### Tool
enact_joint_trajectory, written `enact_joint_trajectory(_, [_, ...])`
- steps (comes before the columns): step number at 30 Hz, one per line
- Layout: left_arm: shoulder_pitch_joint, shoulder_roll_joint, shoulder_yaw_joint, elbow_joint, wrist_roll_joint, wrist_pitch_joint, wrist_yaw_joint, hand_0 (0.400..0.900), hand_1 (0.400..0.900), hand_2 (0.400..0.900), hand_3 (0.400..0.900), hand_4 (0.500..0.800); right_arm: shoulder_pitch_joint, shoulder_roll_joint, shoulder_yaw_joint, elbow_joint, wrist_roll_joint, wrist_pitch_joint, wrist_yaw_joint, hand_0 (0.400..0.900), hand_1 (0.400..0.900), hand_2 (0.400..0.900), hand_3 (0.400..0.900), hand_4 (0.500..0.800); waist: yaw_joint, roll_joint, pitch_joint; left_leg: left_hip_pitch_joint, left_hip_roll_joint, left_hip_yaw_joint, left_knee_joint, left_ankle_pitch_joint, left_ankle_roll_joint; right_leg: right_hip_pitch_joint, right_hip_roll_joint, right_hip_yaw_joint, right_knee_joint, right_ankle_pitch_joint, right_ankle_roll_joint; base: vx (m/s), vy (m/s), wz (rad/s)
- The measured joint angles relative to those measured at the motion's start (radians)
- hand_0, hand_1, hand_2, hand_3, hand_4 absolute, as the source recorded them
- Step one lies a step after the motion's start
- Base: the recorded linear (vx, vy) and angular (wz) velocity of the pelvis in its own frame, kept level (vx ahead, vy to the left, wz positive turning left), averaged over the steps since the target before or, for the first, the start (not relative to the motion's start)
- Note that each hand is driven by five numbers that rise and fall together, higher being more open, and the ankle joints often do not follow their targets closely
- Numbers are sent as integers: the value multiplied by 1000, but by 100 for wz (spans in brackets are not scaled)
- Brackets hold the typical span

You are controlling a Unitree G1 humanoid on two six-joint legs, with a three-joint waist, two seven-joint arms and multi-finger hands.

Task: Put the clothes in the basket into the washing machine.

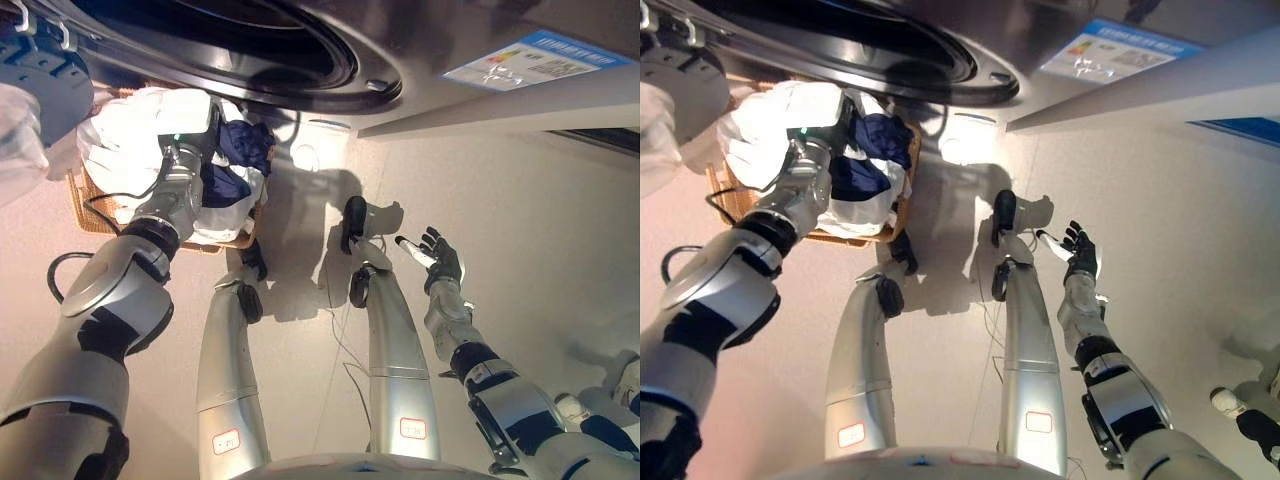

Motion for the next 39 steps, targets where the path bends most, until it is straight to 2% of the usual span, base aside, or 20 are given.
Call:
enact_joint_trajectory(1, [22,-7,13,0,-31,-6,0,400,400,400,400,500,4,6,0,1,0,0,0,900,900,900,900,800,2,0,0,30,1,3,-21,6,-1,28,0,-1,-19,3,1,41,-31,4])
enact_joint_trajectory(4, [102,-41,116,-5,-137,-35,1,400,400,400,400,500,17,23,3,4,0,3,0,900,900,900,900,800,9,0,0,147,-8,13,-114,33,-10,135,3,-6,-97,24,2,30,-41,8])
enact_joint_trajectory(7, [164,-71,171,-10,-222,-50,4,400,400,400,400,500,35,28,4,5,0,6,1,900,900,900,900,800,17,0,0,269,-20,6,-221,67,-25,250,6,-24,-171,33,-3,-15,-25,4])
enact_joint_trajectory(10, [225,-90,250,-48,-315,-85,0,400,400,400,400,500,44,22,-6,7,2,21,1,900,900,900,900,800,20,-1,-1,370,-35,1,-321,106,-37,337,10,-42,-230,45,-8,-7,-47,8])
enact_joint_trajectory(13, [295,-150,395,-63,-503,-130,-25,400,400,400,400,500,43,18,-17,40,21,43,5,900,900,900,900,800,29,-2,0,494,-42,-4,-421,135,-50,442,19,-51,-281,46,-10,78,-53,5])
enact_joint_trajectory(16, [367,-219,533,-86,-746,-184,-61,400,400,400,400,500,44,13,-54,68,29,73,17,900,900,900,900,800,37,-2,0,623,-41,-6,-519,166,-62,553,31,-61,-334,48,-13,74,-48,5])
enact_joint_trajectory(17, [380,-232,547,-88,-814,-198,-73,400,400,400,400,500,42,8,-57,71,40,77,23,900,900,900,900,800,40,-2,0,658,-40,-9,-543,173,-65,583,35,-67,-345,48,-13,71,-40,6])
enact_joint_trajectory(19, [397,-272,612,-95,-958,-233,-104,400,400,400,400,500,40,1,-84,79,56,82,29,900,900,900,900,800,43,-2,0,716,-39,-13,-588,189,-70,636,40,-77,-371,49,-14,57,-28,4])
enact_joint_trajectory(22, [399,-314,660,-117,-1117,-256,-141,400,400,400,400,500,31,-19,-95,92,64,97,43,900,900,900,900,800,51,-2,-1,766,-38,-17,-628,205,-72,685,48,-82,-401,55,-14,69,-28,4])
enact_joint_trajectory(23, [397,-324,660,-121,-1161,-267,-142,400,400,400,400,500,22,-25,-96,102,64,103,44,900,900,900,900,800,54,-2,-1,780,-37,-17,-640,209,-72,698,50,-83,-411,58,-14,53,-20,1])
enact_joint_trajectory(27, [375,-351,671,-122,-1267,-274,-154,400,400,400,400,500,-22,-27,-97,142,72,122,43,900,900,900,900,800,52,-3,-1,834,-33,-17,-669,218,-75,754,58,-90,-444,66,-16,36,-18,2])
enact_joint_trajectory(33, [234,-390,668,-94,-1335,-275,-141,400,400,400,400,500,-161,-21,-89,206,109,143,8,900,900,900,900,800,53,-2,-1,826,-35,-16,-668,223,-75,746,58,-88,-444,75,-17,-14,-12,-6])
enact_joint_trajectory(37, [116,-414,668,-56,-1355,-278,-116,400,400,400,400,500,-279,-23,-73,267,141,154,-60,900,900,900,900,800,46,-5,-30,713,-32,-18,-629,227,-75,647,59,-83,-438,94,-24,-56,-28,-10])
enact_joint_trajectory(39, [62,-418,669,-39,-1360,-284,-111,400,400,400,400,500,-318,-21,-72,274,151,154,-63,900,900,900,900,800,41,-5,-30,647,-32,-18,-603,226,-73,590,58,-79,-434,107,-26,23,14,-24])
